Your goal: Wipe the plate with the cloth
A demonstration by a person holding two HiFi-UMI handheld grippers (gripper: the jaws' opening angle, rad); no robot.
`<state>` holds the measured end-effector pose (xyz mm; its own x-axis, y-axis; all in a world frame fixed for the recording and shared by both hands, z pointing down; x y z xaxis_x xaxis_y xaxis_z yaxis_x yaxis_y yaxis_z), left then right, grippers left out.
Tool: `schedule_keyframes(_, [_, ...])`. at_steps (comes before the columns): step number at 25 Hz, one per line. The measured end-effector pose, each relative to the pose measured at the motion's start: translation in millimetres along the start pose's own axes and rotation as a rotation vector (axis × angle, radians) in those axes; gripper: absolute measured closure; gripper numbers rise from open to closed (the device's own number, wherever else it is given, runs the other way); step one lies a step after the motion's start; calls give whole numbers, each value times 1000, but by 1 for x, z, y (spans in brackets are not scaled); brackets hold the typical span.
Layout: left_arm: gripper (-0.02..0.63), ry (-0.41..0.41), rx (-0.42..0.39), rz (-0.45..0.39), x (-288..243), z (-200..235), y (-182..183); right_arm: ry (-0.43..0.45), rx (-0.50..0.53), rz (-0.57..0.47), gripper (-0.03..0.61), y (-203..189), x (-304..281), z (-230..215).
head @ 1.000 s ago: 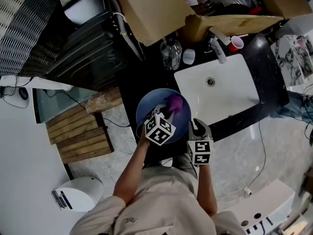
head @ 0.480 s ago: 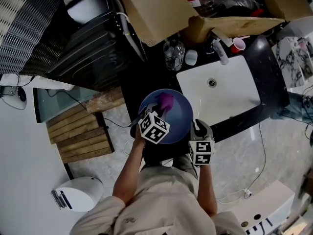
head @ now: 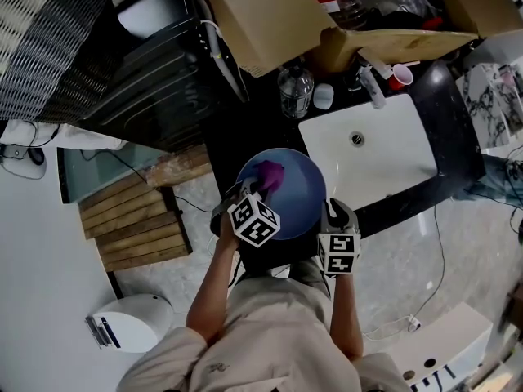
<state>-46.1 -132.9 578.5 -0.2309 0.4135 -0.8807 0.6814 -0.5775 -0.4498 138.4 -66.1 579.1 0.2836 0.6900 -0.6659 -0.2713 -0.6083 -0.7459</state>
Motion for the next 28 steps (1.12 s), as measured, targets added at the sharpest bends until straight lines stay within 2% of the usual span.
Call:
schedule_keyframes(15, [552, -84, -26, 42, 23, -31, -26, -26, -4, 6, 525, 2, 2, 2])
schedule_keyframes(28, [552, -183, -82, 26, 21, -71, -10, -6, 12, -1, 526, 3, 1, 2])
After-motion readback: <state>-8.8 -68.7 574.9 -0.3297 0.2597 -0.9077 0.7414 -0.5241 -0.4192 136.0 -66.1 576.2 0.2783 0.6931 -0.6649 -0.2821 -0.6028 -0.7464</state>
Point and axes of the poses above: the fingertips, and each gripper's own axes: x backward along the fingers, z to its left, y out of its top, the point moved 6 cm from there along x, backward along the fingers, and after that the axes turned 9 degrees about x, right-handed, at the moved point
